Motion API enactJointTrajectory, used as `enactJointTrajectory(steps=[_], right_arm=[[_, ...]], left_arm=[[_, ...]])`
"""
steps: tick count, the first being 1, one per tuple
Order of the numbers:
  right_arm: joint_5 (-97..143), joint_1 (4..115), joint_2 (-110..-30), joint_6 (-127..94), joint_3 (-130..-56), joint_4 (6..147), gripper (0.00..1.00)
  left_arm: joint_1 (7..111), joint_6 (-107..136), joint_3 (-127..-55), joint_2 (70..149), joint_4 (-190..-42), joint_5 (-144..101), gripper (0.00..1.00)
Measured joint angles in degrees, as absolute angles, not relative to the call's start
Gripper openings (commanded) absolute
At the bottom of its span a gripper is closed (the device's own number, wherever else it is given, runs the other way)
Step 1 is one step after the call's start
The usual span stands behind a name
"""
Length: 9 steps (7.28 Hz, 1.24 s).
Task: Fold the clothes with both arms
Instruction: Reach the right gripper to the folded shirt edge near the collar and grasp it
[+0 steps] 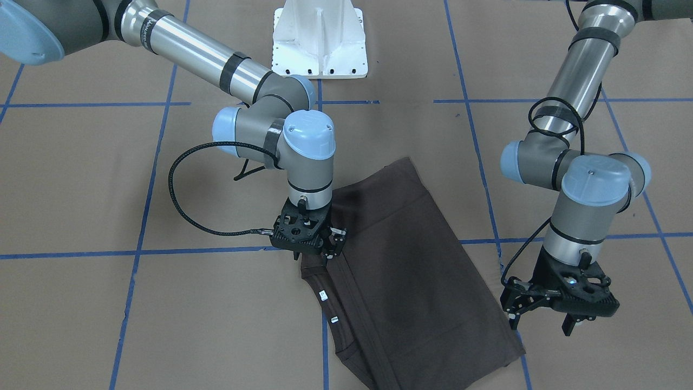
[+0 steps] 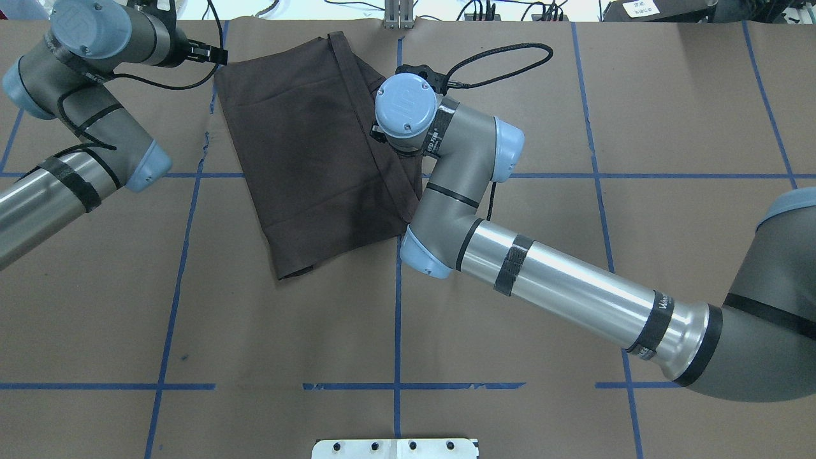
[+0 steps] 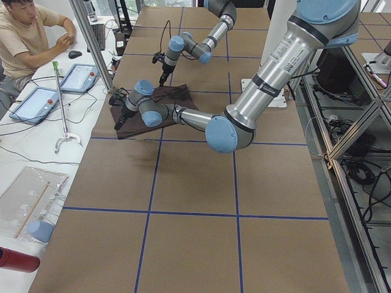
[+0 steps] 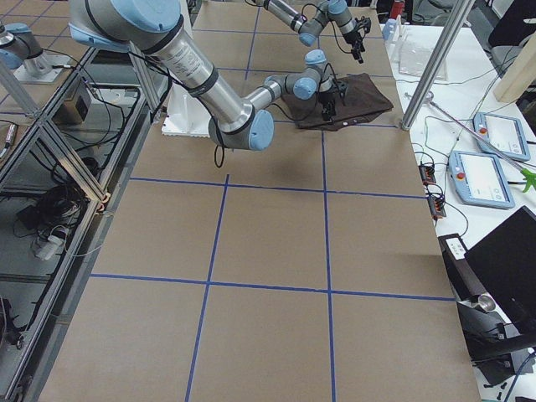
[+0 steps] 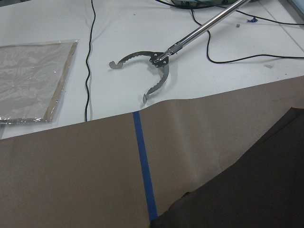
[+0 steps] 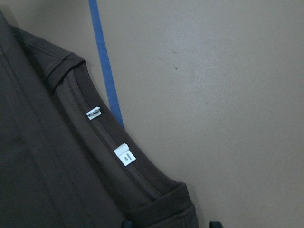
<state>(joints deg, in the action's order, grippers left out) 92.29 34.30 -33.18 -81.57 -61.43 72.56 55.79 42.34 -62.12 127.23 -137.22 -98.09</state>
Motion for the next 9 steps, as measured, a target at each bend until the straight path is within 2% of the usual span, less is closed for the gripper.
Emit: enactJointTrajectory(steps=[2,3,4,5,9], right_arm=[[92.3,33.4,-33.7,-81.5,-61.1,72.6,0.55],[92.3,33.1,-34.0,-81.5,-61.1,72.7,0.5],[92.3,32.8,-34.1,-81.6,-61.0,72.7,0.16],[92.3,32.6,-34.2,-81.7,-61.0,72.7,0.0],[92.3,32.5,-34.1,-81.5,-61.5,73.0,0.0]], left_arm=[[55.7,42.4,-62.8,126.7,-137.2,-98.1,1.0],[55.7,42.4,-62.8,126.7,-137.2,-98.1,1.0],[55.7,42.4,-62.8,126.6,-137.2,-98.1,1.0],[55.7,42.4,-62.8,126.6,-137.3,-98.1,1.0],[55.6,42.4,-62.8,126.6,-137.3,-98.1,1.0]])
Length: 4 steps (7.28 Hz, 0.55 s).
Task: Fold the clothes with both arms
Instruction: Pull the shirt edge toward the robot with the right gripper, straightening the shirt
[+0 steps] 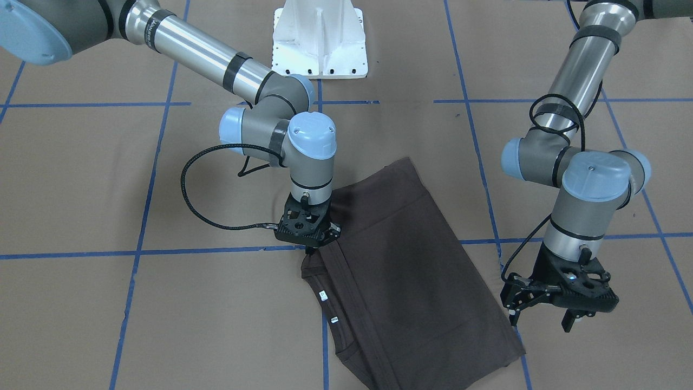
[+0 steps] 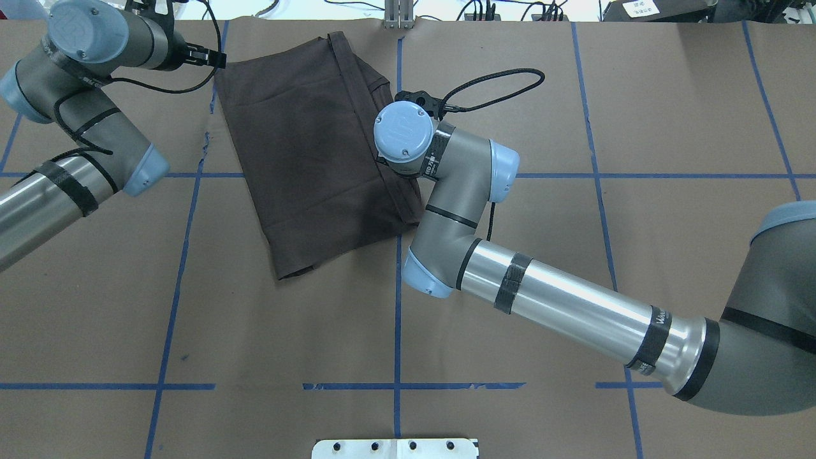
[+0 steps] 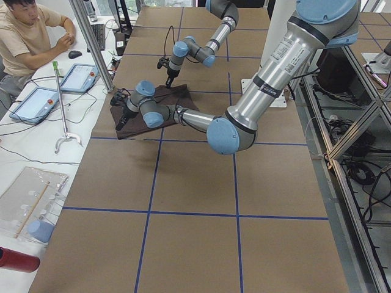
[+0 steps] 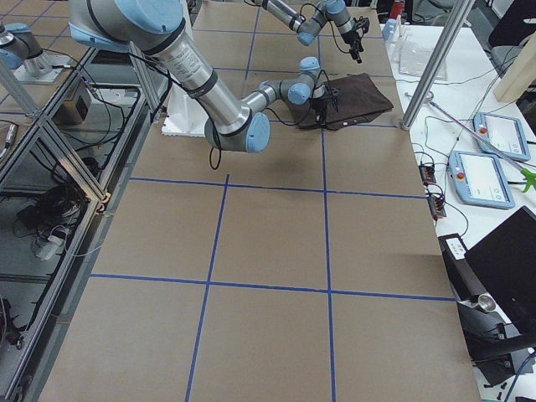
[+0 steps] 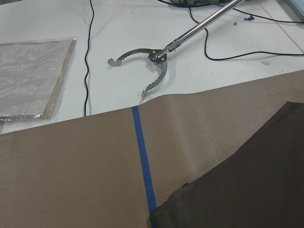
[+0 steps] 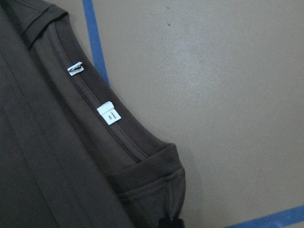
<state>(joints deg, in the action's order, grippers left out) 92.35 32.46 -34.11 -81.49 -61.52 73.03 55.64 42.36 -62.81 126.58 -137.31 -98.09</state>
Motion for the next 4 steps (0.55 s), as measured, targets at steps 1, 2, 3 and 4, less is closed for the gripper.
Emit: enactJointTrajectory(steps=[1,2,3,4], right_arm=[[92.5,32.5,-35.0,-81.5,-63.3,73.5,0.0],[92.5,32.5,-38.2,-81.5,-68.0,74.3,0.0],[92.0,31.9,-43.6,-81.5,-74.9,75.1,0.0],[90.0,29.8,-49.5,-81.6,-82.5,76.0,0.0]], left_arm=[[55.6,42.4,-62.8,126.6,-137.3,-98.1,1.0],[55.5,42.4,-62.9,126.6,-137.4,-98.1,1.0],[55.5,42.4,-63.1,126.5,-137.3,-98.1,1.0],[55.4,42.4,-63.3,126.5,-137.3,-98.1,1.0]])
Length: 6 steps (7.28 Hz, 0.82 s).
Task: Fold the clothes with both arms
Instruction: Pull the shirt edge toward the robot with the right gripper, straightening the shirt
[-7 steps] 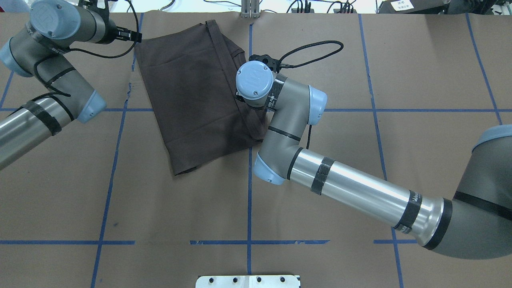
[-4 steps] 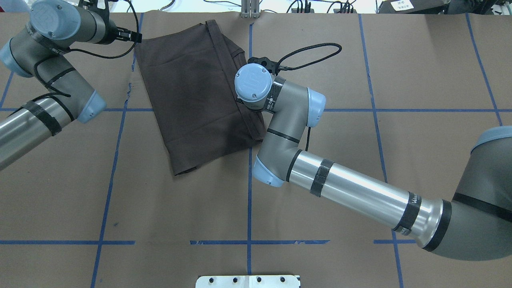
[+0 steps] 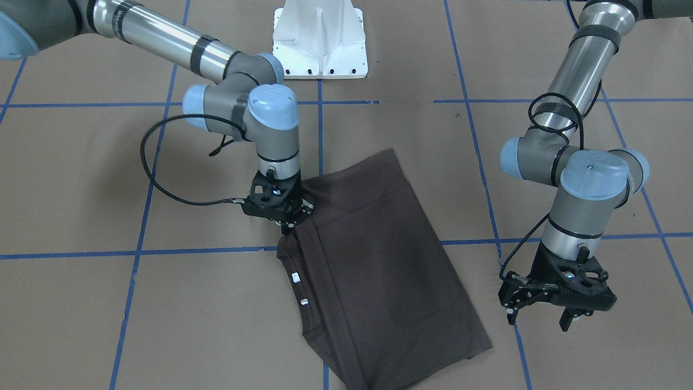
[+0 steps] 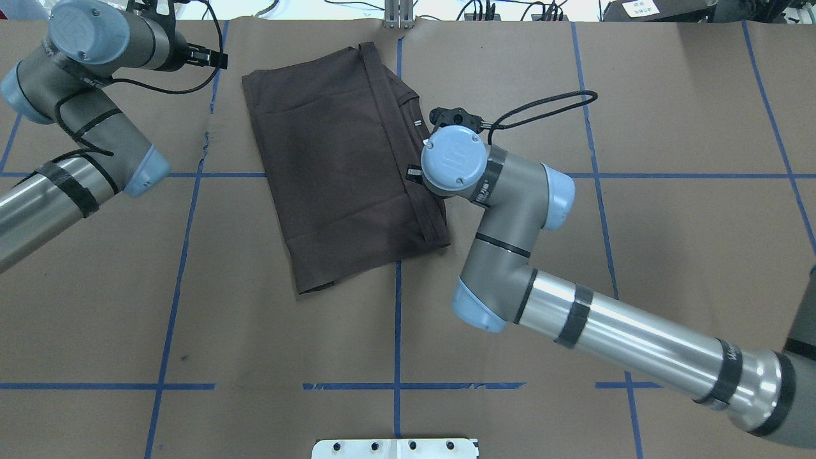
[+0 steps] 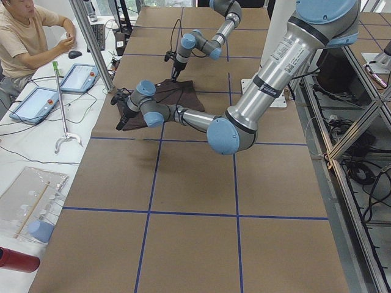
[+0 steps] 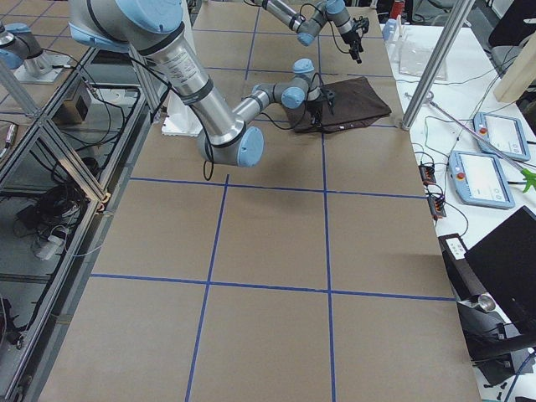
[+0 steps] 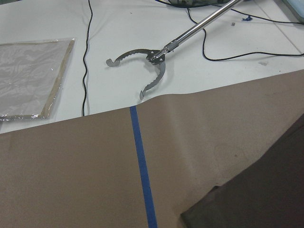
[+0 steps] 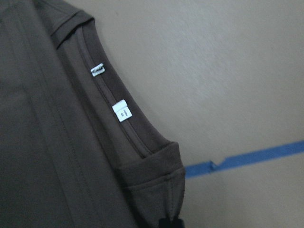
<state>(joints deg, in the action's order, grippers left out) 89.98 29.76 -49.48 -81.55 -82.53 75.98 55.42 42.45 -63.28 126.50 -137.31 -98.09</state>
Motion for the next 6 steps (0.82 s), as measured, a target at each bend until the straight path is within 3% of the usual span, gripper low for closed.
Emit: enactJointTrajectory(steps=[3,4,5,6], right_arm=[[81.1,19.8,-63.5,-82.3,-99.9,78.6,0.0],[79.4,17.9,-66.5,-82.4,-102.6,78.8,0.31],[78.7,17.0,-68.2,-82.4,-103.8,78.8,0.99],[78.3,16.7,-68.8,-82.4,-104.4,78.8,1.0]], left_arm=[[55.3,42.5,-63.6,126.5,-137.2,-98.1,1.0],[55.3,42.5,-63.7,126.5,-137.2,-98.1,1.0],[55.3,42.4,-63.9,126.5,-137.0,-98.1,1.0],[55.3,42.5,-64.1,126.5,-136.9,-98.1,1.0]])
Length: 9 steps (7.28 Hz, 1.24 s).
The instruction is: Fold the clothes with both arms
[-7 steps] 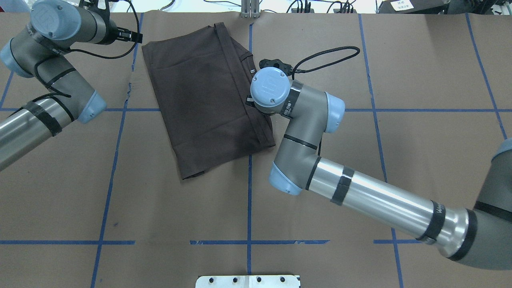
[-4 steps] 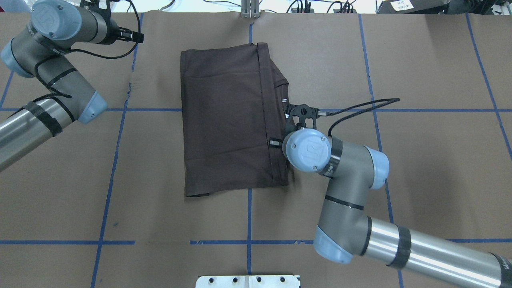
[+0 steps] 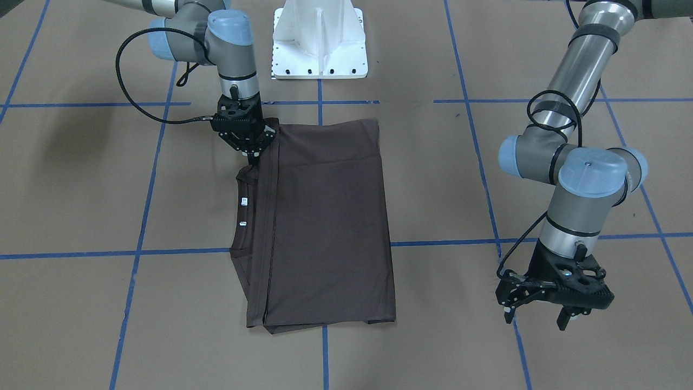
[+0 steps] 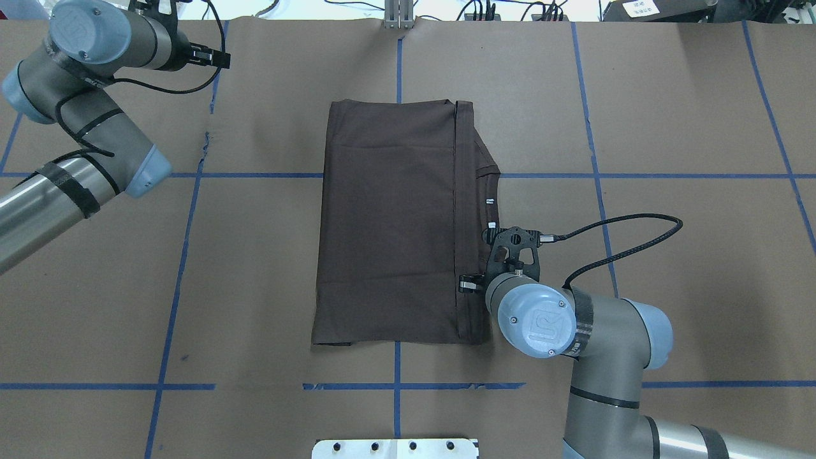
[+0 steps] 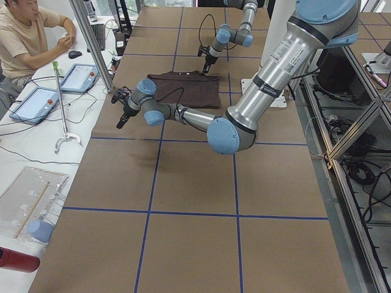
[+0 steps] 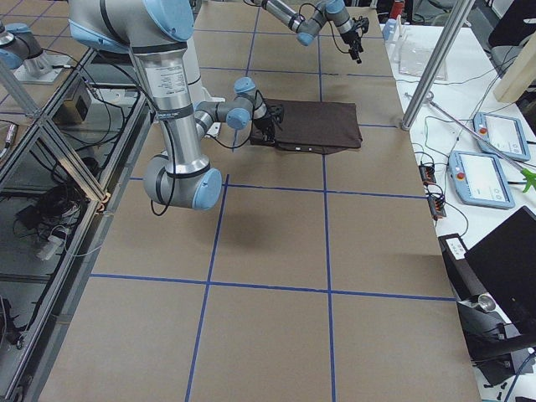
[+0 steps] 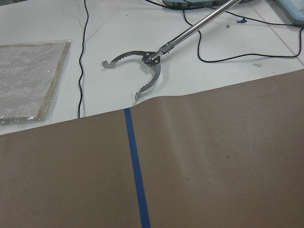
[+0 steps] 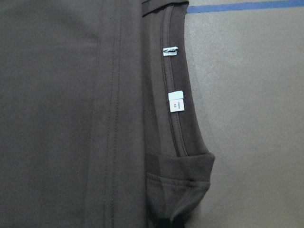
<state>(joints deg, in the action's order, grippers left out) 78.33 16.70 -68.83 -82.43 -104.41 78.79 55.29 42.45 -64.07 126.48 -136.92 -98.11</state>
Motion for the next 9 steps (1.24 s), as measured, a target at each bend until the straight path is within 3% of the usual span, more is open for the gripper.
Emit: enactJointTrajectory(steps=[3,4,6,9], right_arm=[[77.6,14.8,-68.9,-80.3,-109.3,83.8,1.0],[75.6,12.4,-68.8,-78.6,-110.7,86.3,0.94],[72.0,8.0,-68.3,-75.1,-111.4,88.1,0.66],[69.0,4.7,-67.8,-74.4,-111.1,88.4,0.1]], left_arm=[[55.3,42.5,-65.2,126.0,-136.6,-98.2,1.0],[55.3,42.5,-65.7,125.7,-136.6,-98.2,1.0],[55.3,42.5,-66.0,125.2,-136.6,-98.2,1.0],[55.2,42.5,-66.5,124.7,-136.6,-98.2,1.0]])
